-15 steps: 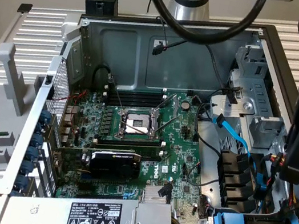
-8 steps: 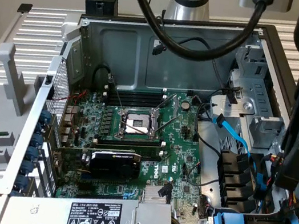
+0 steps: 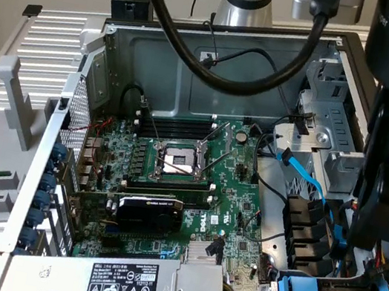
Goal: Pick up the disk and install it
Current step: 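Insert the first disk wire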
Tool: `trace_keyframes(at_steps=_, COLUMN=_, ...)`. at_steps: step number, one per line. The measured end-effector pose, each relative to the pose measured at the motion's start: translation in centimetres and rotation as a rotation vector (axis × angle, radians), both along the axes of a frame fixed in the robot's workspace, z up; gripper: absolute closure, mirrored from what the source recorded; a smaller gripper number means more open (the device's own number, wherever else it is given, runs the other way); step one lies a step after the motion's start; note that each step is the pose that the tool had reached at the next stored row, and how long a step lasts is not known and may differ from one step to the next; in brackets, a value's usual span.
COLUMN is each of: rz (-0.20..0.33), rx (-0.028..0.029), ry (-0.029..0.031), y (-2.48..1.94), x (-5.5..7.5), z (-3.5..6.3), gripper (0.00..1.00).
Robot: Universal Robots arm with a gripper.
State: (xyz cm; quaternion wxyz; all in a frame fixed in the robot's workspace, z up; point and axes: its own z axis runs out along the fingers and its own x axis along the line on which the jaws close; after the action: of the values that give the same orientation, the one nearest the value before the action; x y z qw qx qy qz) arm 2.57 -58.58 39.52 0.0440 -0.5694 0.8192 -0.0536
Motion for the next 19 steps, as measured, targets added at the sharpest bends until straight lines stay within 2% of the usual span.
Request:
trace_keyframes(at_steps=5, rz=0.054, rx=-0.0038, ry=0.0004, y=0.00, x=-0.1, z=-0.19, gripper=0.51)
trace_keyframes(at_steps=8, rz=0.083, rx=-0.0035, ry=0.0003, y=-0.11, x=-0.2, z=-0.22, gripper=0.51)
trace_keyframes(at_steps=16, rz=0.090, rx=-0.0019, ry=-0.0052, y=-1.15, x=-1.1, z=-0.30, gripper=0.51)
trace_keyframes(at_steps=18, rz=0.092, rx=0.0048, ry=-0.0056, y=-1.59, x=-1.1, z=-0.32, gripper=0.51)
trace_keyframes(at_steps=19, rz=0.094, rx=0.0062, ry=-0.0057, y=-1.69, x=-1.1, z=-0.31, gripper=0.51)
